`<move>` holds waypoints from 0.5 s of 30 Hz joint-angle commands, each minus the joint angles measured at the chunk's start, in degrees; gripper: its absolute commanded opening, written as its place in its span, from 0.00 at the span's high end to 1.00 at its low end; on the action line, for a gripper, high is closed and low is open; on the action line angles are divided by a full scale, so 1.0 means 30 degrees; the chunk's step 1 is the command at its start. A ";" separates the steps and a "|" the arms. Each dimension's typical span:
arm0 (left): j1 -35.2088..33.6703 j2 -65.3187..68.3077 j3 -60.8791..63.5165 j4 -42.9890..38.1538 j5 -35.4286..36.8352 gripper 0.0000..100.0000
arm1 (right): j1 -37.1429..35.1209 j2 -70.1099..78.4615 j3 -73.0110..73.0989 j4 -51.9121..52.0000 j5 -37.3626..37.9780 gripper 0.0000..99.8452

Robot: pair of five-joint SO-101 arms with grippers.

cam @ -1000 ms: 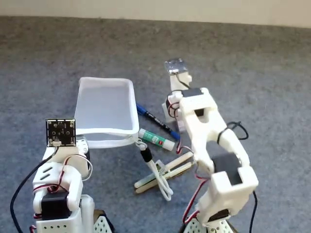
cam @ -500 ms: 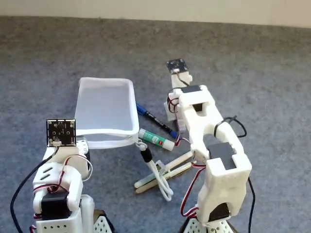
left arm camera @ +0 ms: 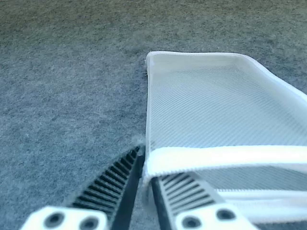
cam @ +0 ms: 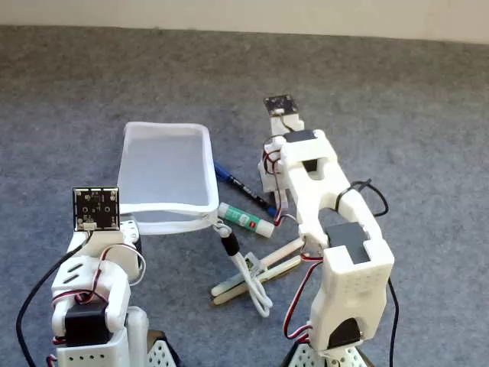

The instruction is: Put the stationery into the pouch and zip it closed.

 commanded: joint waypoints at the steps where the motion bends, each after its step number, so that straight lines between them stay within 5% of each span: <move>1: -0.0220 0.0190 -0.1040 0.0029 -0.0117 0.99 | -0.0337 -0.0278 -0.0659 0.0249 -0.0205 0.99; 15: -0.0220 0.0190 -0.0982 0.0059 -0.0117 0.99 | -0.0308 -0.5289 0.1685 0.0366 -0.1612 0.99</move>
